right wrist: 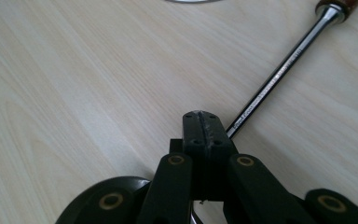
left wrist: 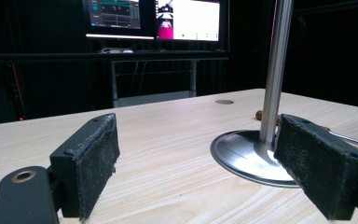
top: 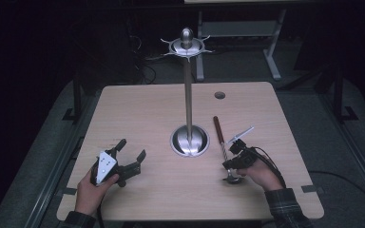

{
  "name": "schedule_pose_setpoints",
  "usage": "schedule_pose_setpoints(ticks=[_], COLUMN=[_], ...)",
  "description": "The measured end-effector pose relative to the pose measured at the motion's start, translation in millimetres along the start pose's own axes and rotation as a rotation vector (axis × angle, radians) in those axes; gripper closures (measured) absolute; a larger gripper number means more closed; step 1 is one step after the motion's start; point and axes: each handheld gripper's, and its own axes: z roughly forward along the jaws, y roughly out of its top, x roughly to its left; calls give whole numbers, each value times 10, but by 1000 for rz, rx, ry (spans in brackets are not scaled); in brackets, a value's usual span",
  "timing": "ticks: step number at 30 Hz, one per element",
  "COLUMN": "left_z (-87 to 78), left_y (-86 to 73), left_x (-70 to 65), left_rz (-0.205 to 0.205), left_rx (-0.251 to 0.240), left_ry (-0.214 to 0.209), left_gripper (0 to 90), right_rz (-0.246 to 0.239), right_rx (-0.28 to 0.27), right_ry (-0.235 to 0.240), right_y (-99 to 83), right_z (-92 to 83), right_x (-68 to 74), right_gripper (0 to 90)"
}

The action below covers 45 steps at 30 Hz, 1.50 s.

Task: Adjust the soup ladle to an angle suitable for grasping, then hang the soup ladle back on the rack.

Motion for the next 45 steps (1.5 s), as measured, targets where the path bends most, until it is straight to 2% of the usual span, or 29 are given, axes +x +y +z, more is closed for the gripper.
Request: schedule_pose_setpoints(ticks=[7,9,10,13,16,21,22,29,33,34,40,45], left_z=[0,0,0,0,0,-2,-1,-1,0,-1,1,-1], left_y=[0,0,0,1,0,0,0,1,1,1,0,2], left_x=[0,0,0,-1,0,0,0,-1,0,0,0,0], left_rz=[1,0,2,3,2,1,1,1,-1,-1,-5,3], left_rx=[0,0,0,0,0,-1,-2,0,1,1,-2,2], left_ry=[-1,0,0,-1,-2,-2,-2,-1,-1,-1,-2,-2], left_gripper=[135,135,135,135,135,135,135,135,135,135,135,135], right_rz=[36,30,47,48,81,107,110,124,126,127,117,132], right_rx=[-2,-3,-2,0,-2,2,-5,-5,-5,-20,-57,-84], right_ry=[-21,-23,-36,-46,-75,-94,-106,-121,-116,-100,-92,-103], right_y=[-70,-77,-93,-113,-160,-205,-225,-253,-253,-248,-201,-116], right_z=[-72,-80,-103,-126,-183,-239,-261,-305,-312,-323,-375,-390], right_x=[-120,-139,-170,-212,-307,-401,-452,-550,-560,-559,-544,-560], right_gripper=[900,900,900,900,900,900,900,900,900,900,898,804])
